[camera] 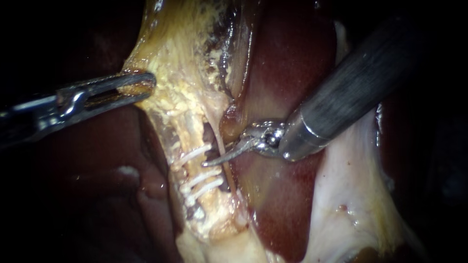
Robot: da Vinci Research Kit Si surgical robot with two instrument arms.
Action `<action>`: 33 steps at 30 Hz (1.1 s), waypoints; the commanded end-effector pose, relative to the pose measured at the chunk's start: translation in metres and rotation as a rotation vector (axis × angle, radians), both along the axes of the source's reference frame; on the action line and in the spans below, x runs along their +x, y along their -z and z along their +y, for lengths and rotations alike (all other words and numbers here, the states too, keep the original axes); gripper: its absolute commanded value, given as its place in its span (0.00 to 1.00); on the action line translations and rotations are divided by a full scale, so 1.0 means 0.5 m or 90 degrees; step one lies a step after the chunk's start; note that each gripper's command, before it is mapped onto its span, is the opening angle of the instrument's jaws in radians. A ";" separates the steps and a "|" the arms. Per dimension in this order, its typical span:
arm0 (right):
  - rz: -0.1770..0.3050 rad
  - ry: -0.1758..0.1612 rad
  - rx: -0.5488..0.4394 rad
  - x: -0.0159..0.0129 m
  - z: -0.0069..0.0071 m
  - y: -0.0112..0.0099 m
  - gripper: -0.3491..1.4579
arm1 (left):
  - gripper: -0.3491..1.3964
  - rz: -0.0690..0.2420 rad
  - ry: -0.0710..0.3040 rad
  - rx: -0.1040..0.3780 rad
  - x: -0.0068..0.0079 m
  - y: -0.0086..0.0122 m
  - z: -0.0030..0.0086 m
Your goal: Go to the cutting position left tube
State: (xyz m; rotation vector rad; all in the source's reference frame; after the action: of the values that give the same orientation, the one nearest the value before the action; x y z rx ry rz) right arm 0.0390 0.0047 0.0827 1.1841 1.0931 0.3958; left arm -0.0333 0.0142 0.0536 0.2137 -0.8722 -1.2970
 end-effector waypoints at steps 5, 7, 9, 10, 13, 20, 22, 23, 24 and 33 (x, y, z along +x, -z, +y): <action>0.000 0.000 0.000 0.0000 -0.0001 0.0001 0.87 | 0.00 0.000 0.000 0.000 0.0000 0.0000 0.0000; 0.000 0.000 0.000 0.0000 -0.0001 0.0002 0.87 | 0.00 0.000 0.000 0.000 0.0000 0.0000 0.0000; 0.000 0.000 0.000 0.0000 -0.0002 0.0002 0.87 | 0.00 0.000 0.000 0.000 0.0000 0.0000 0.0000; 0.000 0.000 0.000 0.0001 -0.0002 0.0003 0.87 | 0.00 0.000 0.000 0.000 0.0000 0.0000 0.0000; 0.000 0.000 0.000 0.0000 -0.0002 0.0003 0.87 | 0.00 0.000 0.000 0.000 0.0001 0.0000 0.0000; -0.001 -0.002 -0.001 -0.0010 -0.0002 0.0006 0.87 | 0.00 0.000 0.000 0.000 0.0002 0.0001 -0.0001; -0.001 -0.003 -0.001 -0.0017 -0.0001 0.0007 0.87 | 0.00 0.000 0.000 0.000 0.0003 0.0002 -0.0001; -0.002 -0.004 -0.001 -0.0022 -0.0001 0.0008 0.88 | 0.00 0.000 0.000 0.000 0.0003 0.0002 -0.0001; -0.002 -0.004 -0.001 -0.0027 -0.0001 0.0009 0.88 | 0.00 0.000 0.000 0.000 0.0004 0.0002 -0.0001; -0.007 -0.018 -0.003 -0.0133 0.0006 0.0041 0.89 | 0.00 -0.001 -0.002 0.002 0.0011 0.0009 0.0004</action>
State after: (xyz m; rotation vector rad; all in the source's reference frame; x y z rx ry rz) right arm 0.0317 0.0052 0.0804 1.1581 1.1028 0.4261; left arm -0.0328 0.0144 0.0531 0.2174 -0.8715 -1.2954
